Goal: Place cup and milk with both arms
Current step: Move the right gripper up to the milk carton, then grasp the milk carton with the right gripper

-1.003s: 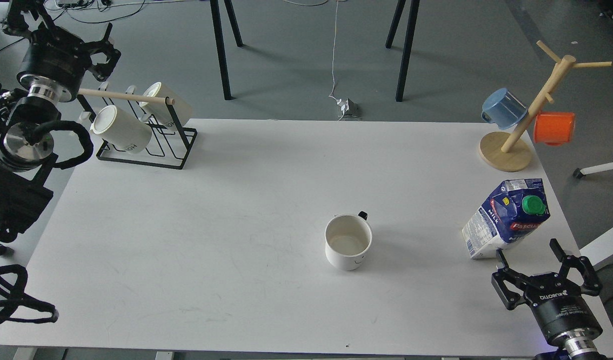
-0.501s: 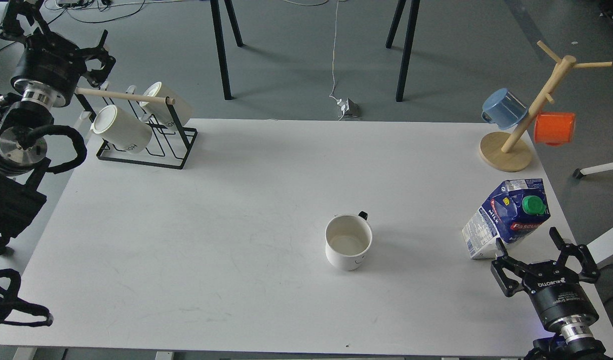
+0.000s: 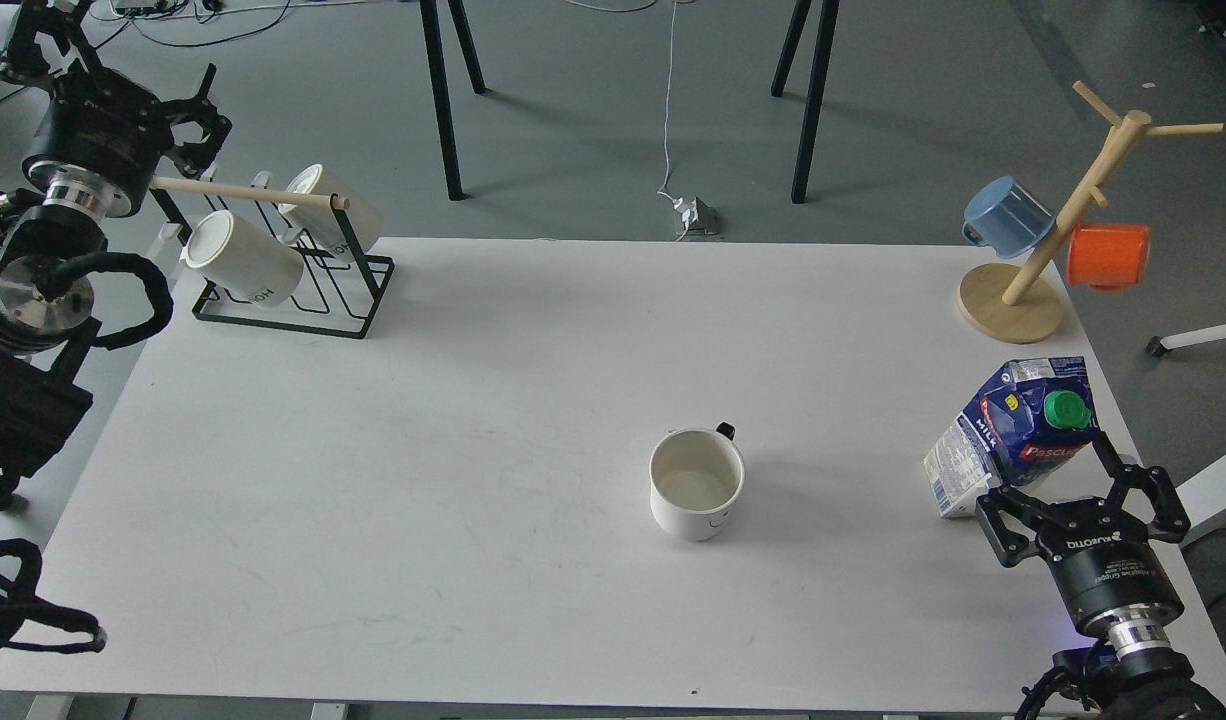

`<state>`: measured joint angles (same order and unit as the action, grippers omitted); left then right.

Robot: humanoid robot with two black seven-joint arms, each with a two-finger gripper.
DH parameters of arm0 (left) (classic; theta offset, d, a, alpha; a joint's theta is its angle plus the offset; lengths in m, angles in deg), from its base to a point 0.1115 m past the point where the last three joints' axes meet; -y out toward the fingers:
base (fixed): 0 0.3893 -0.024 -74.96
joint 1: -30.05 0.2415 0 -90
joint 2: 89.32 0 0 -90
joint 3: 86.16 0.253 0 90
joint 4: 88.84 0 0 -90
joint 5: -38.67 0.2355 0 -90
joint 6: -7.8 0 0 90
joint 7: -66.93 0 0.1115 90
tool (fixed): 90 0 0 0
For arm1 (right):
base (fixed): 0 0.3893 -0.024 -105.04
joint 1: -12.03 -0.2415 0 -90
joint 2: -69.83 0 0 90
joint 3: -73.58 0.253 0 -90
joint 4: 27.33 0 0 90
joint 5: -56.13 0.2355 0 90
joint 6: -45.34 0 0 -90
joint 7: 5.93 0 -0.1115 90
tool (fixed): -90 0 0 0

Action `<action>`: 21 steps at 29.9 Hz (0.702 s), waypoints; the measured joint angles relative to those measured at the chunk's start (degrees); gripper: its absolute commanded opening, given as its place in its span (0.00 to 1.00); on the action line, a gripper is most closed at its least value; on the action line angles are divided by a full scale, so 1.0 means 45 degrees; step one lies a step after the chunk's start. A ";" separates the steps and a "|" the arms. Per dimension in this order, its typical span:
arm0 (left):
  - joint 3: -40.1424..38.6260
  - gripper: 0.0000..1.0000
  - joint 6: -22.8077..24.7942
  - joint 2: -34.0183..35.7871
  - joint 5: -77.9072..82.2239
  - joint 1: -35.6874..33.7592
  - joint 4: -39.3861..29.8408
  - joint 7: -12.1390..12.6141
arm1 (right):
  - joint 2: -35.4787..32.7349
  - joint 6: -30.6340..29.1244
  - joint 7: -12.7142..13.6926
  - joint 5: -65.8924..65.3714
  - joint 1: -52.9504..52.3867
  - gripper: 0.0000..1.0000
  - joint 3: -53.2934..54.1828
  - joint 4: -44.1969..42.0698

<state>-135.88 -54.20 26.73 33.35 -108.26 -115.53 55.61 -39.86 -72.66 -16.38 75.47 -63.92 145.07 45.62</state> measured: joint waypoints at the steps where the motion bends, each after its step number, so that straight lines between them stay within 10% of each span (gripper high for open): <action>1: -0.0003 1.00 0.0000 -0.0010 -0.0005 0.0000 0.0159 -0.0001 | 0.0070 0.0000 -0.0001 0.0000 -0.0047 0.93 0.0001 -0.0065; 21: 0.0012 1.00 0.0000 -0.0008 -0.0008 -0.0185 0.0522 -0.0008 | 0.0586 0.0000 -0.0017 -0.0361 -0.0851 0.56 -0.0048 -0.1064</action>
<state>-135.82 -54.20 26.69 33.32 -109.09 -113.18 55.58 -37.22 -72.66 -16.46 73.84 -67.75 144.85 40.83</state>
